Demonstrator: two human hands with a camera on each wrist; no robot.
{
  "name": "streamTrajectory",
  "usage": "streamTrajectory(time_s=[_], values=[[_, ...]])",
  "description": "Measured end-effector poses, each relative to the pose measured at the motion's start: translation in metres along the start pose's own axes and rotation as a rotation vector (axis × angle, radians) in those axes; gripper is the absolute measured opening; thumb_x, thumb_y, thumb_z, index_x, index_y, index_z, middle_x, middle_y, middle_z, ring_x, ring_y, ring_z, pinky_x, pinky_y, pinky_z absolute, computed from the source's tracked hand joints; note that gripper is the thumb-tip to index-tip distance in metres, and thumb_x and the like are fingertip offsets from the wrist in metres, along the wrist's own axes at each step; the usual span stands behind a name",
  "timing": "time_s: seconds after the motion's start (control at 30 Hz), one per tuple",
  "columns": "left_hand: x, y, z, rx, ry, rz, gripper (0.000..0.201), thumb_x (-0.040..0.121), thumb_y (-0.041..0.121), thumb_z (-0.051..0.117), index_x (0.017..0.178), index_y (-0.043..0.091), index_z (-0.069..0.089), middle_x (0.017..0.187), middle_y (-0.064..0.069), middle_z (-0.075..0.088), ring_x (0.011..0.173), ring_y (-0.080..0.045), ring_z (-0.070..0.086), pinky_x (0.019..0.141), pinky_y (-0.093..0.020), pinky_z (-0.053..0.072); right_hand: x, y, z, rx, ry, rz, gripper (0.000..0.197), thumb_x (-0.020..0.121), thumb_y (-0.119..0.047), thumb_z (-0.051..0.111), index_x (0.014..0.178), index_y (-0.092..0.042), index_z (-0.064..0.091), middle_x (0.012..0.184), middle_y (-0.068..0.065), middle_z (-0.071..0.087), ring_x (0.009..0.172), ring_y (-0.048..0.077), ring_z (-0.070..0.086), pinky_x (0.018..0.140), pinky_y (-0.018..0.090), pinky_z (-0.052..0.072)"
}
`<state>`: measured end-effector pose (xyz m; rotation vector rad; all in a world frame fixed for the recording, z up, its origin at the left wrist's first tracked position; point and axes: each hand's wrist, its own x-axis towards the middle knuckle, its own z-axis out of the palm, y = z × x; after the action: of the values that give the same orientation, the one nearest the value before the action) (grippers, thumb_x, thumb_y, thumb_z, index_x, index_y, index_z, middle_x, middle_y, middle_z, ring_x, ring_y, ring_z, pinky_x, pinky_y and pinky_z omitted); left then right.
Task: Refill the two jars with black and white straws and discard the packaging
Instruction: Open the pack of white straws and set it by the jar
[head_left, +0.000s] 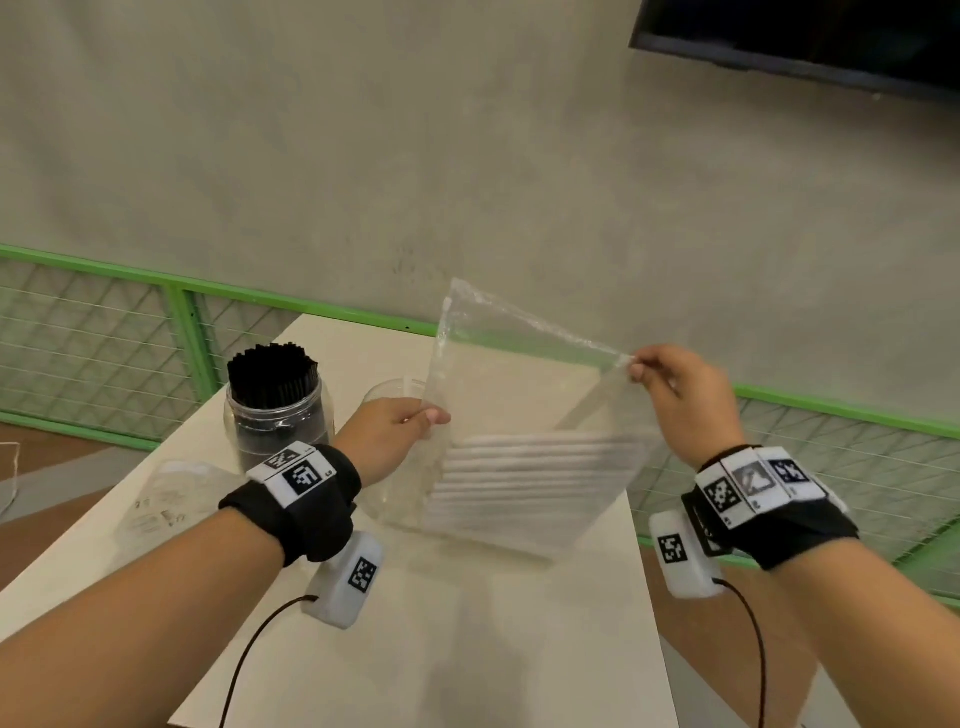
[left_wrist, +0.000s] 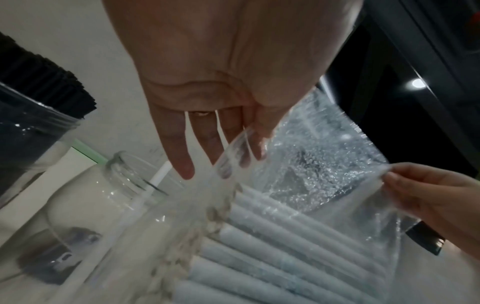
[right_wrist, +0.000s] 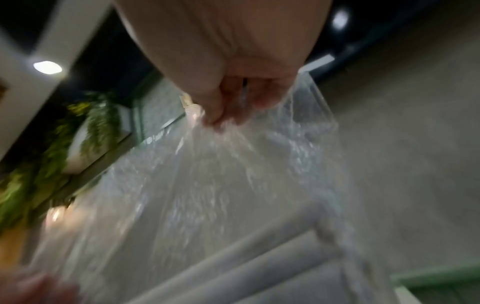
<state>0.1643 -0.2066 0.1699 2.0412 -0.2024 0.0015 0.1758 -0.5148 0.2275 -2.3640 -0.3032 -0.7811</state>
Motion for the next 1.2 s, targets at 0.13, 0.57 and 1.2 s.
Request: streamTrajectory(time_s=[0.13,0.57,1.2], values=[[0.0,-0.005,-0.001,0.032,-0.014,-0.017,0.022,0.098,0.023,0.047,0.098,0.031,0.068,0.101,0.009,0.065,0.083,-0.001,0.059,0.074,-0.024,0.043,-0.002,0.0,0.0,-0.005,-0.027,0.005,0.011,0.09,-0.002,0.058,0.091,-0.006,0.068,0.083,-0.001,0.063,0.081,0.023,0.059,0.07,0.023,0.038],[0.004,0.008,0.002,-0.014,0.038,0.007,0.022,0.097,0.02,0.049,0.093,0.028,0.069,0.088,0.014,0.066,0.077,0.002,0.063,0.062,-0.022,0.043,-0.013,0.022,0.005,0.02,-0.008,0.181,0.011,0.092,-0.008,0.056,0.094,-0.01,0.067,0.09,0.004,0.065,0.087,0.024,0.057,0.077,0.03,0.04],[0.0,0.035,0.014,0.2,0.059,0.249,0.032,0.086,0.034,0.064,0.117,0.029,0.056,0.121,0.009,0.056,0.111,-0.011,0.052,0.097,-0.034,0.042,0.036,-0.056,0.034,-0.492,-0.158,-0.674,0.019,0.069,-0.025,0.08,0.076,-0.021,0.063,0.078,-0.006,0.062,0.088,0.027,0.058,0.101,0.051,0.024]])
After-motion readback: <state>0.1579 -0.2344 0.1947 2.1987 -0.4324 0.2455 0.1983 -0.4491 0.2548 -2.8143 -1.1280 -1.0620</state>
